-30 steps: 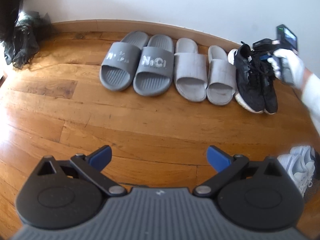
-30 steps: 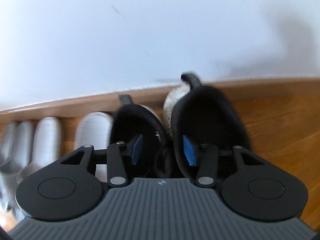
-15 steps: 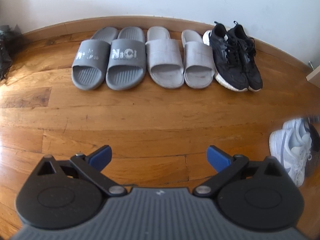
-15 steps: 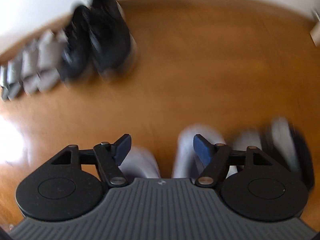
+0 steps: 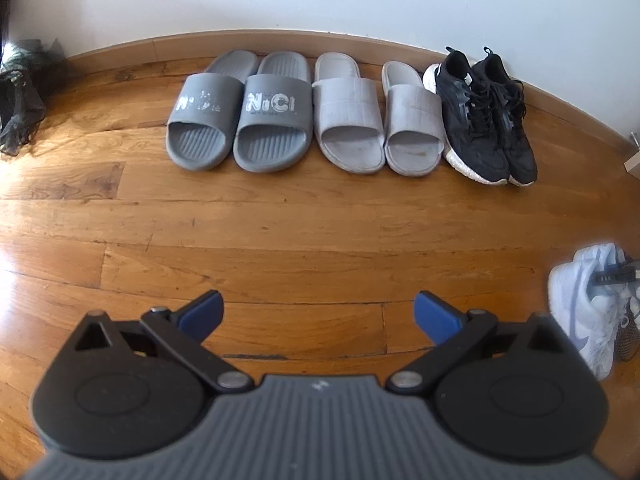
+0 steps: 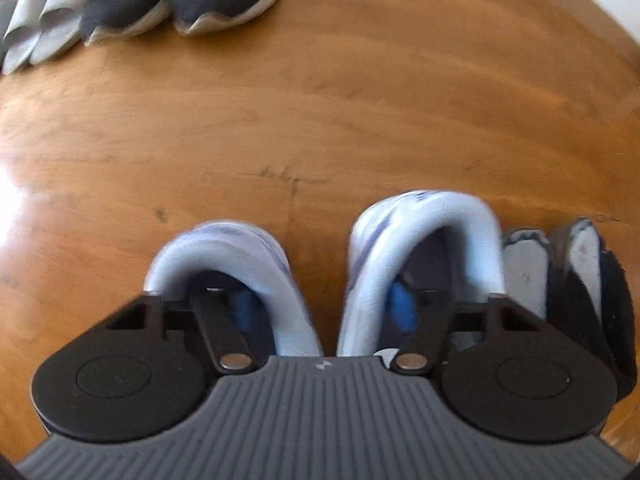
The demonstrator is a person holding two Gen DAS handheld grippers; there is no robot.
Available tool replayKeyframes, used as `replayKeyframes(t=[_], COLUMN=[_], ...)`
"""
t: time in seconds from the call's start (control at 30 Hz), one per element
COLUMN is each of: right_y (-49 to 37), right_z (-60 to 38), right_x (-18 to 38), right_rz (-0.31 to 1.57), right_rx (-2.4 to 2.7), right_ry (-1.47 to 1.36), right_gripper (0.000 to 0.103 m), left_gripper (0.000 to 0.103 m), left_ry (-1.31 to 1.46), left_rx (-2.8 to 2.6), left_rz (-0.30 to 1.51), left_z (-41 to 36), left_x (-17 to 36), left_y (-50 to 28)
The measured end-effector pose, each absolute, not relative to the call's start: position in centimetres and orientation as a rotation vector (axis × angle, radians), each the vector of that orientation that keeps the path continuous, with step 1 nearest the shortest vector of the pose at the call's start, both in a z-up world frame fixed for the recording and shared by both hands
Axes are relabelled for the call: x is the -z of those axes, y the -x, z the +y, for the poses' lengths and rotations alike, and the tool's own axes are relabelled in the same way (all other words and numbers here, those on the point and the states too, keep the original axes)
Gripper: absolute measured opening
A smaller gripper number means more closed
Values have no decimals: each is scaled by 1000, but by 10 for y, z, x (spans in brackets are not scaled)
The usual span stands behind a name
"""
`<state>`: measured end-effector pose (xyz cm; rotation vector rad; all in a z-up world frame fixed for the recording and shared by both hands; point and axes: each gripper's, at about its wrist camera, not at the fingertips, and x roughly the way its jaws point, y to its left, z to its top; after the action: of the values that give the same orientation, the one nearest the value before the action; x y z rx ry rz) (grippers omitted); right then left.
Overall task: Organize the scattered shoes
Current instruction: 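Place the white sneakers beside the black sneakers with the right tool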
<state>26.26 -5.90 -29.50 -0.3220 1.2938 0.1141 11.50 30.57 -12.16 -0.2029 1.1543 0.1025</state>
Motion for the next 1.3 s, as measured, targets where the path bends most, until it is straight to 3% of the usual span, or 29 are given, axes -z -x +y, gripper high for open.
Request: replayKeyframes(t=[0.33,0.87,1.07,1.17,1.3], right_y=[-358,-543,-587,-597,-604], right_z=[-79,-33,0,6,4], right_x=[257,269,272,272,275], right_rz=[1115,1034,1011,1021,1045], right_rx=[-68,-37,-73,-61,-59], right_ry=[181,207,268,248,170], right_gripper=[33,36,38,41,56], left_gripper=[103,103,103,103,103], left_ry=[175,247,315,316,329], left_rx=[-57,-121,-108,-137,-195], left_rz=[1170,937,1006,1048,1084], left_z=[286,219,203,204,214], left_x=[137,108,125,133,138], left_y=[-132,-219,-212,-203,-193])
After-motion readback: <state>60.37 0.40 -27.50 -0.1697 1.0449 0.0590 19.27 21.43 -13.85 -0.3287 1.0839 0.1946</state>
